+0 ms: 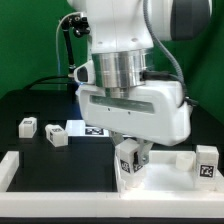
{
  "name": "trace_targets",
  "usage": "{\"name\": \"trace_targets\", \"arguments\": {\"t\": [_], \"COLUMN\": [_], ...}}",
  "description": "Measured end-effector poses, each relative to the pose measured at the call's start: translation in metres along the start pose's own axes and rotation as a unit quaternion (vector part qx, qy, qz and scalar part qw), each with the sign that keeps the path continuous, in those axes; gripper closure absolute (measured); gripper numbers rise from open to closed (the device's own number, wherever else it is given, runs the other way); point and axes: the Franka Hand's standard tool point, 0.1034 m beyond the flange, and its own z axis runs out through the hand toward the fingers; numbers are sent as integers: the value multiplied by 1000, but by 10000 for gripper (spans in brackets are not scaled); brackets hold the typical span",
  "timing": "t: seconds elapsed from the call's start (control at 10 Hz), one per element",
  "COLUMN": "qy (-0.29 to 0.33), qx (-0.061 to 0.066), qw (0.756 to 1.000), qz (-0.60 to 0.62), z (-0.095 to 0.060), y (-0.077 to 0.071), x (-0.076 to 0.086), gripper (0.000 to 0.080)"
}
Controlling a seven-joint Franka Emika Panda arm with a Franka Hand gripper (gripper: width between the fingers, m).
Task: Assemble square table
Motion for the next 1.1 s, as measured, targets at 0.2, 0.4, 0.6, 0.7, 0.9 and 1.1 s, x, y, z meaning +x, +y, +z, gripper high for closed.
{"name": "trace_targets", "arguments": {"t": [0.2,0.4,0.6,0.7,0.9,1.1], "qy": [1,10,11,12,32,28], "qx": [4,17,9,-16,-43,-44], "qw": [993,988,993,1000,981,967], "qz": [116,153,118,23,-185,-248], "z": [0,-1,-1,-3,-5,-4], "y": [2,5,6,7,3,4], "x": [0,-1,-1,-3,-6,-6], "gripper": [504,504,414,275,189,151]}}
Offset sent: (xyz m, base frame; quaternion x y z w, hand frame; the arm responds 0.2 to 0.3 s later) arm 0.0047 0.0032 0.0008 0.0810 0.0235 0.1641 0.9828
